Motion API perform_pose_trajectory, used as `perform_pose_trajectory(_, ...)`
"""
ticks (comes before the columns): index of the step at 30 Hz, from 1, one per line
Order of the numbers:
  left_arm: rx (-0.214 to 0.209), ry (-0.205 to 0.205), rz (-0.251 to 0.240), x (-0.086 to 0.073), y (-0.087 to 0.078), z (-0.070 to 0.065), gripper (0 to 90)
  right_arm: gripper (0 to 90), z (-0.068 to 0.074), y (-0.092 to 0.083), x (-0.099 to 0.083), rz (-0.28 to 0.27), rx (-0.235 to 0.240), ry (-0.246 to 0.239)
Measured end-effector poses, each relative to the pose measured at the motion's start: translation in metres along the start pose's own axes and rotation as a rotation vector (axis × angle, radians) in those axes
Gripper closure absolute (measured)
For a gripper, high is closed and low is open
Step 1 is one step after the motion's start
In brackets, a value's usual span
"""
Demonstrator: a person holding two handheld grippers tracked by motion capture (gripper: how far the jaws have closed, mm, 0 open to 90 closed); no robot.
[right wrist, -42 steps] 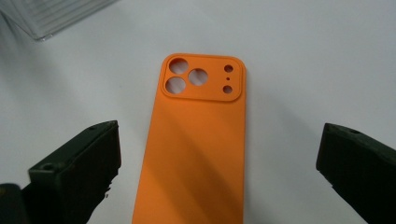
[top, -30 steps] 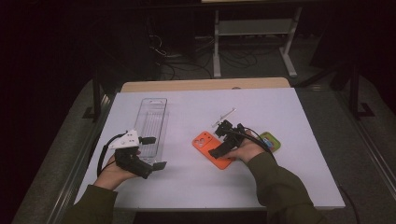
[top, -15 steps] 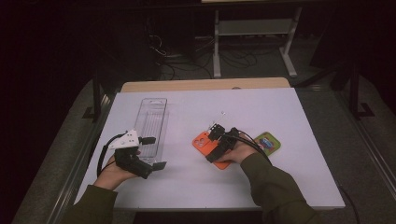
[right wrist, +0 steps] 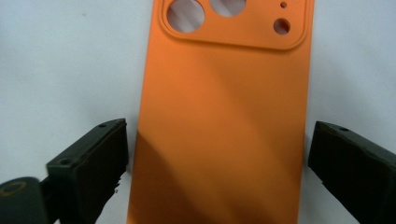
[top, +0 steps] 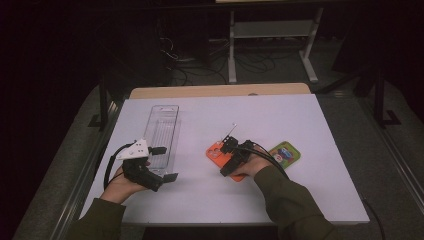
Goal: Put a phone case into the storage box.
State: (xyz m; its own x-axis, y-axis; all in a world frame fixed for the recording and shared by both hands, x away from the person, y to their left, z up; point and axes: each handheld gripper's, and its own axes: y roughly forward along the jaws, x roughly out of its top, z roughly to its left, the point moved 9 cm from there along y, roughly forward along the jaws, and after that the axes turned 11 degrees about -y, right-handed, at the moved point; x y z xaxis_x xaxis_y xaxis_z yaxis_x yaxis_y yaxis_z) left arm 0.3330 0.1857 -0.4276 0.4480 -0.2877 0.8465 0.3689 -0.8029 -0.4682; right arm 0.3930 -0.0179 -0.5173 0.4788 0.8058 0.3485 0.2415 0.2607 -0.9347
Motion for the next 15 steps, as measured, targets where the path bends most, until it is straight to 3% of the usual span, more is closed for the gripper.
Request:
perform_pose_trajectory(5,0.001,0.000,-0.001,-0.0001,-0.0001,0.0003,0.0,8.0,0.0022,-0.0006,-0.0006,0.001,0.026,0.014)
perform_pose_trajectory(15,0.003,0.000,0.003,-0.0007,0.0004,-0.0004,0.0,13.1,0.0025,-0.0020,-0.0013,0.003,0.019,0.029)
